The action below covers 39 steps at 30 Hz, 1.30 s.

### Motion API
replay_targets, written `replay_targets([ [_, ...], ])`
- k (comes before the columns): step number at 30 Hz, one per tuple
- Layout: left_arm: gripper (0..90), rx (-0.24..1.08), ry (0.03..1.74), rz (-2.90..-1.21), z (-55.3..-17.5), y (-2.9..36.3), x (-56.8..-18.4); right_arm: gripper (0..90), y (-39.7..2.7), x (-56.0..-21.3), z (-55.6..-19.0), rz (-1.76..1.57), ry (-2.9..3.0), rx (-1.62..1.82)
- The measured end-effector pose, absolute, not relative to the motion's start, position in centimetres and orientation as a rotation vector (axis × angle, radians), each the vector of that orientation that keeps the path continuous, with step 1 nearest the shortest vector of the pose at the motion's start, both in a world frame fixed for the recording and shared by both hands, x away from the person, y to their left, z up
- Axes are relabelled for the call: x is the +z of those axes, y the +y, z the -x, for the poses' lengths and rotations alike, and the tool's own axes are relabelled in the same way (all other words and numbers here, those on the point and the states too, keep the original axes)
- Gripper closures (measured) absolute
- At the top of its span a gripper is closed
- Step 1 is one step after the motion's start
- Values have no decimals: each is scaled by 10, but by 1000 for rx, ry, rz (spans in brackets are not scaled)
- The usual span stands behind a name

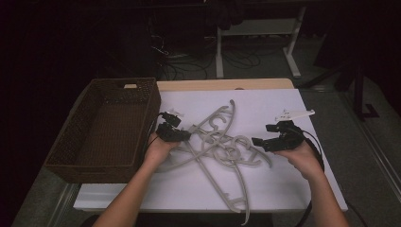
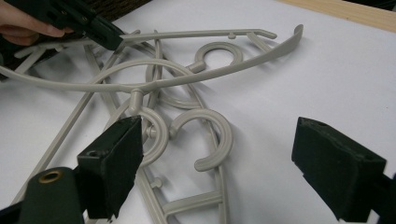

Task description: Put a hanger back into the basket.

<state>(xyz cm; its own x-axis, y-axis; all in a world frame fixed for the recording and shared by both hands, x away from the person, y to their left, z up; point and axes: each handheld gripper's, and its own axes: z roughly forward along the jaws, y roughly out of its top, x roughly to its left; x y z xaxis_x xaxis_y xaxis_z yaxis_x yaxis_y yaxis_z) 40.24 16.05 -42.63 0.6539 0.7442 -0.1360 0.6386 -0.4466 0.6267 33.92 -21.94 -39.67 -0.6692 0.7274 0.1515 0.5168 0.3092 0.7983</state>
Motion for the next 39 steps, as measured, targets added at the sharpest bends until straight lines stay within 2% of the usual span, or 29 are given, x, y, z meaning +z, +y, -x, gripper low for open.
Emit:
replay_targets([
  [6,605,239,1010,-2200,-393,161,-416,161,-218,-397,-339,-1133,2346,1284],
  [13,462,147,841,-2204,-365,157,-404,161,-217,-399,-340,-1131,2350,1279],
  [18,459,89,785,-2247,-350,148,-418,161,-215,-402,-342,-1125,2367,1262],
  [24,463,85,759,-2295,-347,136,-429,161,-213,-403,-342,-1114,2379,1252],
  [39,592,227,687,-2407,-346,109,-443,161,-211,-407,-344,-1113,2395,1242],
])
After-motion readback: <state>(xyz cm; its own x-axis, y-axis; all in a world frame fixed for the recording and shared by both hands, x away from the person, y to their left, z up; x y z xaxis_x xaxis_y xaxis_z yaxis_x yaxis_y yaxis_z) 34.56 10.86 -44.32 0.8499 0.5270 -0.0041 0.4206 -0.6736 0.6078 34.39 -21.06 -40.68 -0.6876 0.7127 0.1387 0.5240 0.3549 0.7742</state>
